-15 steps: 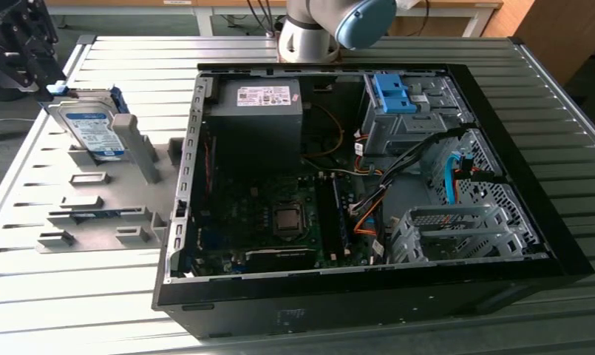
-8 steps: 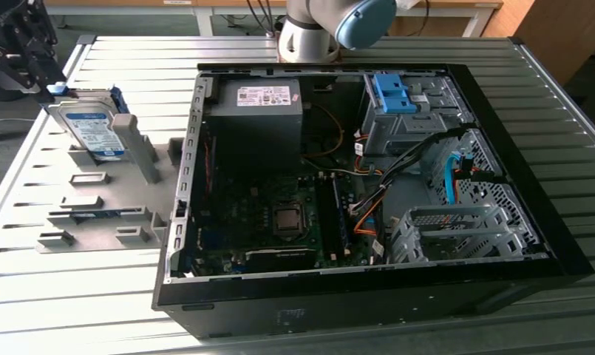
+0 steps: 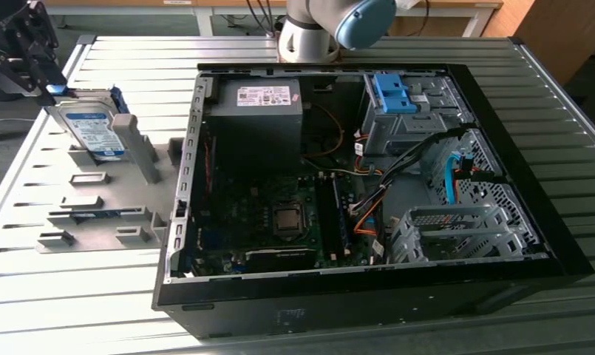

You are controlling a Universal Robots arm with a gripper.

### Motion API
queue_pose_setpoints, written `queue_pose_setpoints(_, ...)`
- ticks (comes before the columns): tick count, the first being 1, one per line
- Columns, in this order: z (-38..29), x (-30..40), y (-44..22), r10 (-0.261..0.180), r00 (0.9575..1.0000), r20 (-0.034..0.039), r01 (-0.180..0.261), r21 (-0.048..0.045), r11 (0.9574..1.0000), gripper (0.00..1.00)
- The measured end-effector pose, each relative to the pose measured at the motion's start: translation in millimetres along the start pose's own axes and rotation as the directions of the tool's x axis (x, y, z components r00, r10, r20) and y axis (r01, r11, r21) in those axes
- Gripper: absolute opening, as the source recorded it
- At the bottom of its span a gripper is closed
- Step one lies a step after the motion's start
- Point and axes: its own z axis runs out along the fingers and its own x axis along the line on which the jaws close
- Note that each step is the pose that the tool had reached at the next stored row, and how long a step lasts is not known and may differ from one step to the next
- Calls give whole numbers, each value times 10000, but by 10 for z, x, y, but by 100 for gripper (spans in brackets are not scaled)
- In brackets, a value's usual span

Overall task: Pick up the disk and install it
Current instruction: 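Pick up the disk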

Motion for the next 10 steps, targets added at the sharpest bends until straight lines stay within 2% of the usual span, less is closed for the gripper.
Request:
queue_pose_setpoints(5, 26, -8, 18, -1, 10000, -1, 1, 29, 10000, 52)
queue_pose_setpoints(10, 24, -15, 21, -1, 10000, 4, 1, 65, 10000, 52)
